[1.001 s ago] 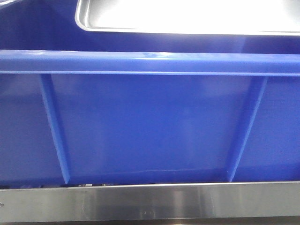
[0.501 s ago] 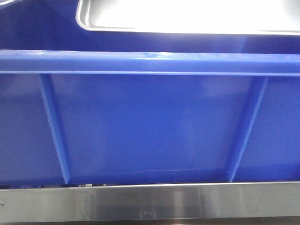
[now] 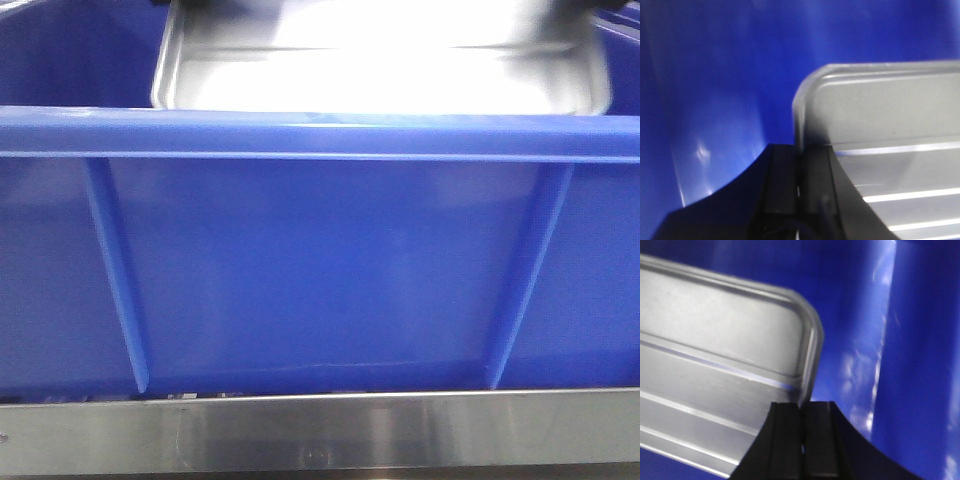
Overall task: Grab silver tray and place in blue box
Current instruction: 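Lower the held silver tray with both grippers into the blue bin, then open both grippers to release the tray onto the bin floor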
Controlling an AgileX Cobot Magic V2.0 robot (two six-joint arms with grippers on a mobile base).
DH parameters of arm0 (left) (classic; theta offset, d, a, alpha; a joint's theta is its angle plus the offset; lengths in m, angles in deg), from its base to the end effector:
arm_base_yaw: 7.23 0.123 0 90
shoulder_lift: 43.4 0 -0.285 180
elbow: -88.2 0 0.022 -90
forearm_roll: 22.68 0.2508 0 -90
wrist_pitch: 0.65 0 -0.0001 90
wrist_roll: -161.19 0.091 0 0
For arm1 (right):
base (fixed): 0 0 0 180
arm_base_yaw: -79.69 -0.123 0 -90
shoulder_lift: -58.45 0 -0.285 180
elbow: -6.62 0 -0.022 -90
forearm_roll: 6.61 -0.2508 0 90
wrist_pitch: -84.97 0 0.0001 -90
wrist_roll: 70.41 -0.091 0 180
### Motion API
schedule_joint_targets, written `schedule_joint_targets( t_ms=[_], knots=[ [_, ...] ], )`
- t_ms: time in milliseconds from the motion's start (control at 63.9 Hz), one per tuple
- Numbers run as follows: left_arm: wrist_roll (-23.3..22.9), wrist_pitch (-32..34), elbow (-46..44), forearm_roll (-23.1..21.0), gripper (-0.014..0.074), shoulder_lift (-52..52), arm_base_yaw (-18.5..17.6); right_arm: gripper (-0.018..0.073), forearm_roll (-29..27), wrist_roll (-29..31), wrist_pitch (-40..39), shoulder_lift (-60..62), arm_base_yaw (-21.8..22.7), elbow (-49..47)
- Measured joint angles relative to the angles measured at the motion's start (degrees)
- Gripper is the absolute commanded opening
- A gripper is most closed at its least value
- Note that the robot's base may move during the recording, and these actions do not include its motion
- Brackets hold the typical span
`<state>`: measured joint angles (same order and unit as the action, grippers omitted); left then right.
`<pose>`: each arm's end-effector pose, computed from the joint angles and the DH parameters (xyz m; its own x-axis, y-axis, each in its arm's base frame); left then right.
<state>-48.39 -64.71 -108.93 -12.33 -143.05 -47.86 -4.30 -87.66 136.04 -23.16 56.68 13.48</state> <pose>0.2702 -0.2125 0.3837 -0.8144 0.1490 -0.5608 0.2539 0.9606 -0.1135 0.2473 0.1019 0.3644 -0.7749 -0.0335 -0.6312 -0.1673 0.9738 0.1538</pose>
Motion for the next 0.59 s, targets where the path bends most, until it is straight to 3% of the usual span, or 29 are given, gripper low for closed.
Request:
schedule_joint_targets(
  t_ms=[203,594],
  knots=[
    [4.31,2.80,0.00,-3.39,-0.0104,-5.78,5.21,0.0057,-0.03,0.00,-0.14,-9.55,0.00,-5.79],
    [4.66,7.41,0.09,-3.76,-0.0090,-16.38,8.75,0.0060,0.91,0.00,-1.55,-24.06,0.23,-10.31]
  ],
)
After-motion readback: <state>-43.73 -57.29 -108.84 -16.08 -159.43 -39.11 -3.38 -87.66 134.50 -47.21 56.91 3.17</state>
